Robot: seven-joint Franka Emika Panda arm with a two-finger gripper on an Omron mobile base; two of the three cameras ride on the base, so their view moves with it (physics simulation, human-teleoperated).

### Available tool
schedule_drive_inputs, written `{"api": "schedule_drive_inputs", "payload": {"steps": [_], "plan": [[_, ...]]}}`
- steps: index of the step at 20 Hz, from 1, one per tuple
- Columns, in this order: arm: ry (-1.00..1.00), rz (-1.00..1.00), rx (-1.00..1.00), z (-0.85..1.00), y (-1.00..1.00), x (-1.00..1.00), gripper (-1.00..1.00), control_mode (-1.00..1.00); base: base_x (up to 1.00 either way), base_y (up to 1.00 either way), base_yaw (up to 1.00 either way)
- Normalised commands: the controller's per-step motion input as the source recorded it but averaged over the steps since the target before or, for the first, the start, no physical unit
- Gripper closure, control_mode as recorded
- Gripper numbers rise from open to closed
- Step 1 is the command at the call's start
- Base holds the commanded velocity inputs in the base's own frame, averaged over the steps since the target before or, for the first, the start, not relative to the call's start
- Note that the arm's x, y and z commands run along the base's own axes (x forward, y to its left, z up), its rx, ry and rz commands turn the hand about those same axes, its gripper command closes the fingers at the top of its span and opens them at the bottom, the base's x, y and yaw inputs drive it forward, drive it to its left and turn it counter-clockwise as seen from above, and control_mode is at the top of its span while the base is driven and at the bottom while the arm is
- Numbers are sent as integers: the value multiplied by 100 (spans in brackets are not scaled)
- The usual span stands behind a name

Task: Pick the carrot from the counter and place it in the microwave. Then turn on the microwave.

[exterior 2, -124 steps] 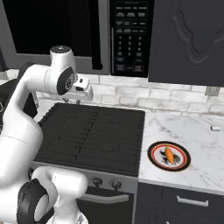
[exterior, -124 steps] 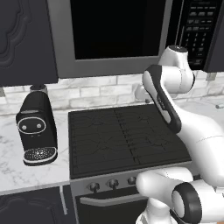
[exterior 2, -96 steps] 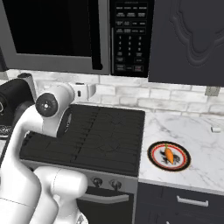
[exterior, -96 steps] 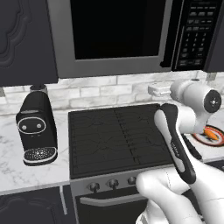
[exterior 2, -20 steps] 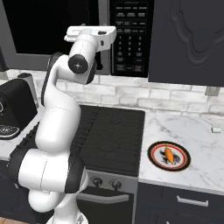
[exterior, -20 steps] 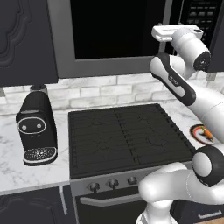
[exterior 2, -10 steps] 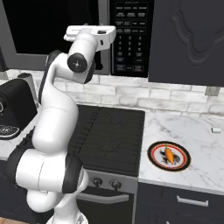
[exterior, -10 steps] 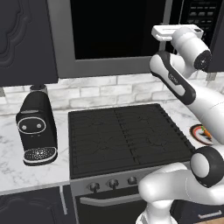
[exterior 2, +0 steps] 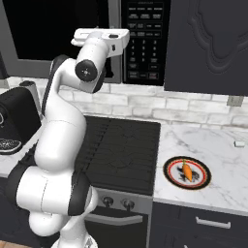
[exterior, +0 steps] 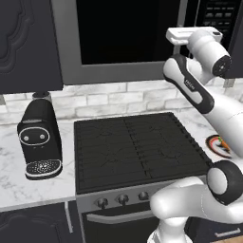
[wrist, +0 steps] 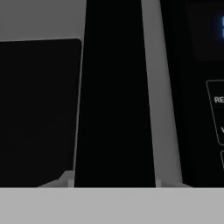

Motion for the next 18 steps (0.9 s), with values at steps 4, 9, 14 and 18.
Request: {"api": "schedule_drive_inputs", "payload": {"steps": [4, 9, 14, 18], "plan": [[0, 0, 0, 0, 0, -43, 100, -100, 0, 0, 0], [0, 0, 0, 0, 11, -45, 100, -100, 0, 0, 0], [0, 0, 0, 0, 16, -47, 100, -100, 0, 0, 0], [0, -1, 0, 0, 24, -54, 100, -100, 0, 0, 0]]}}
